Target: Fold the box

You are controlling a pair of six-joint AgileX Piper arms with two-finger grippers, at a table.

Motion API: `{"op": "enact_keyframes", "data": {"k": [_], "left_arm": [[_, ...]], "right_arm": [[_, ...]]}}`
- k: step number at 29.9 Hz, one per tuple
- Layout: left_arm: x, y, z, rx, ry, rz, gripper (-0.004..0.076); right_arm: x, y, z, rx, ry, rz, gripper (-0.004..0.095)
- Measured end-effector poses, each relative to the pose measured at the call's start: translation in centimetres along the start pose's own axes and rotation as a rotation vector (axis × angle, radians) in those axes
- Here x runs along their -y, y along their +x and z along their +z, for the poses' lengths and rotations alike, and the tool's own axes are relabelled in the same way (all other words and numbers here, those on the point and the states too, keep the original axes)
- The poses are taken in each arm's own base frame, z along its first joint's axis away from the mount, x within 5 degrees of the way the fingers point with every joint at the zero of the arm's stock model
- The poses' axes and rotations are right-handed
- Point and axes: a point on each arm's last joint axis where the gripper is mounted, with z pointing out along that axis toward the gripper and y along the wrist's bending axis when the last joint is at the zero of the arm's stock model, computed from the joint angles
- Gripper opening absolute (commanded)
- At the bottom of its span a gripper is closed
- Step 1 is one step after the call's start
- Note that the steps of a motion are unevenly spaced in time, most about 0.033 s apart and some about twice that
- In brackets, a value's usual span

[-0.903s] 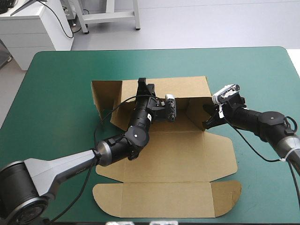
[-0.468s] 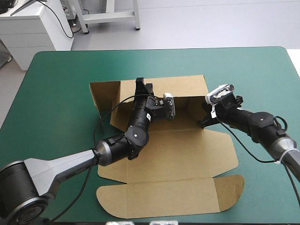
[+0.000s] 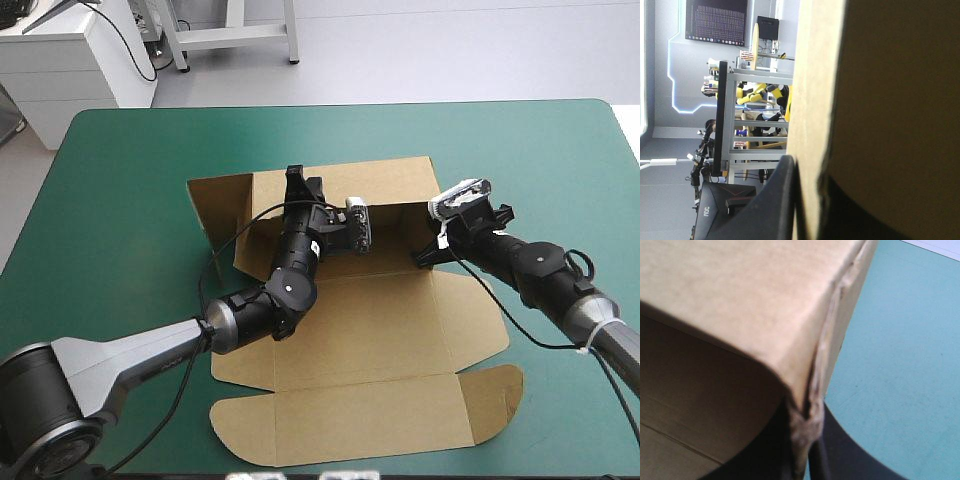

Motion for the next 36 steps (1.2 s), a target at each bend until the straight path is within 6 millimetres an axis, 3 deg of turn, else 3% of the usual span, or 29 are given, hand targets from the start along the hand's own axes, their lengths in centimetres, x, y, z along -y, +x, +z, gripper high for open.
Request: {"op": "enact_keyframes", "data": {"k": [4, 6, 13, 23, 27, 30, 36], "left_arm": [[0.5, 0.0, 0.2, -0.008, 0.013, -0.008, 0.0295], [0.6, 0.0, 0.3, -0.010, 0.020, -0.013, 0.0342], [1.2, -0.8, -0.2, 0.020, 0.041, -0.009, 0.0336], [2.7, -4.8, -4.2, 0.082, 0.009, 0.018, 0.0334], [2.7, -5.7, -5.7, 0.097, -0.012, -0.001, 0.0249], [2.3, -6.0, -6.8, 0.094, -0.043, -0.042, 0.0022], [-0.2, -5.3, -8.4, 0.080, -0.095, -0.125, 0.0016]], "right_arm": [[0.0, 0.0, 0.0, -0.001, 0.000, 0.016, -0.0017], [0.0, 0.0, 0.0, -0.005, -0.003, 0.020, -0.0017], [-0.1, 0.2, 0.0, -0.026, 0.001, 0.021, -0.0017], [-0.4, 0.2, -0.1, -0.040, -0.016, 0.011, -0.0017], [-0.4, 0.2, -0.1, -0.041, -0.021, 0.020, -0.0017], [-0.4, 0.2, -0.1, -0.043, -0.022, 0.032, -0.0017], [-0.5, 0.1, -0.2, -0.045, -0.026, 0.043, -0.0017]]}}
